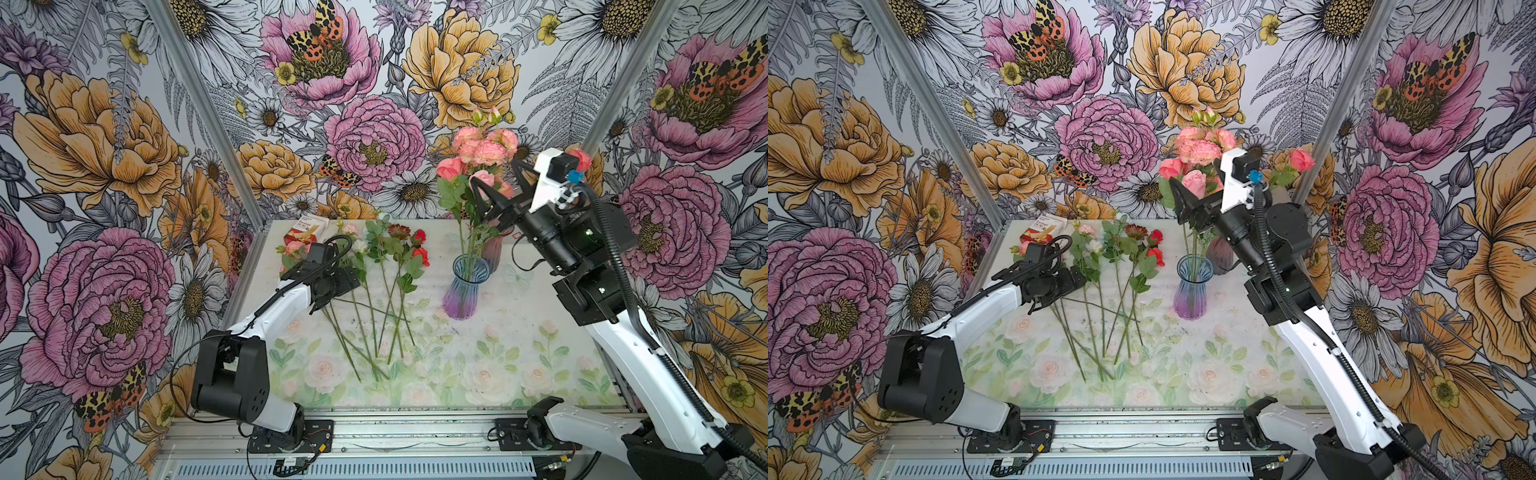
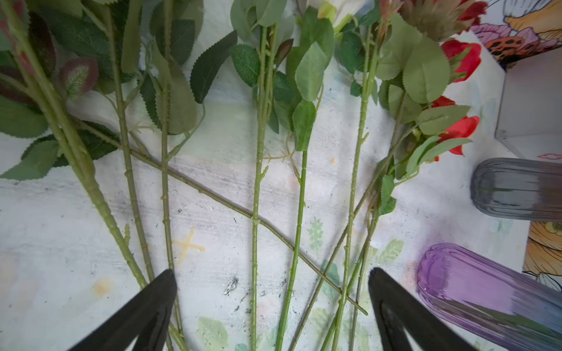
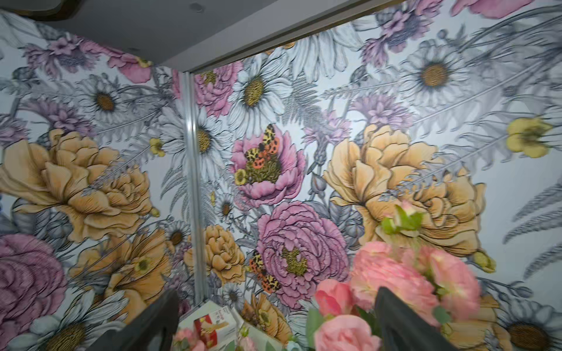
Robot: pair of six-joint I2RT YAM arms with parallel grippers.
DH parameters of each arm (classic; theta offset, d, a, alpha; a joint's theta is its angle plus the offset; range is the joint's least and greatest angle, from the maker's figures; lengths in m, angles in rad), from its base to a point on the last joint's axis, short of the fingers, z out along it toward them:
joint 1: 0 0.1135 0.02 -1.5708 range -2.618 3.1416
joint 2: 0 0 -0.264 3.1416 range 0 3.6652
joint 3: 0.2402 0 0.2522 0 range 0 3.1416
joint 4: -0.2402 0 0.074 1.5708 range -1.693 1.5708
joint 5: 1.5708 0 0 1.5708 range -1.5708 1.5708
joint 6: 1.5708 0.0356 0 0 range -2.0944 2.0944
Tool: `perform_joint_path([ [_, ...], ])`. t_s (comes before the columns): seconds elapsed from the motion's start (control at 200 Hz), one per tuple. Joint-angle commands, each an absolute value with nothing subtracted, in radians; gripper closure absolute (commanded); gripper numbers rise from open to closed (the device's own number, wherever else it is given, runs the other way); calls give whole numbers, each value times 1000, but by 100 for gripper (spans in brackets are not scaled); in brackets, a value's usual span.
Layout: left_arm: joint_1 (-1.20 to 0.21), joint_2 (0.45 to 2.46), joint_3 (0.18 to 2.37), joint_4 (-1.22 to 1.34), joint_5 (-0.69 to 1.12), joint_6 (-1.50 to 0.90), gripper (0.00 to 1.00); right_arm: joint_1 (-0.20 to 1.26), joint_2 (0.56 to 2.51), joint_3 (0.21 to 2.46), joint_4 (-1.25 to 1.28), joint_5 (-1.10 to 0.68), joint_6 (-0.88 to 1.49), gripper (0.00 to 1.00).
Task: Place the pink flowers into the vase
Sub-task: Pick up the flower at the center of the board.
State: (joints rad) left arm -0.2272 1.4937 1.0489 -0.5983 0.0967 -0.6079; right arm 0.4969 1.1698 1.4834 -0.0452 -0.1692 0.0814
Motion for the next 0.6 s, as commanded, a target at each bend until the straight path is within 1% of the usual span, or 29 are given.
perform_joint_path([
  [0.0, -210, 1454, 1046, -655, 63, -634, 1, 583, 1244, 1502, -141, -322, 5, 1],
  [0.145, -174, 1422, 987, -671, 30, -628, 2, 685, 1344, 1507, -168, -346, -20, 1],
  [0.22, -114, 1419, 941, -674, 72, -658, 2, 727, 1391, 1502, -168, -361, -25, 1],
  [0.335, -36, 1410, 895, -672, 68, -694, 3, 782, 1471, 1515, -183, -383, -37, 1],
  [0.41, -26, 1409, 897, -671, 55, -698, 4, 787, 1520, 1520, -184, -402, -34, 1],
  [0.425, -26, 1411, 900, -669, 52, -699, 4, 811, 1528, 1521, -184, -407, -32, 1],
  [0.475, -28, 1424, 908, -660, 46, -708, 5, 821, 1562, 1523, -184, -417, -25, 0],
  [0.595, -29, 1495, 931, -633, 55, -728, 12, 823, 1645, 1532, -183, -425, -5, 0],
])
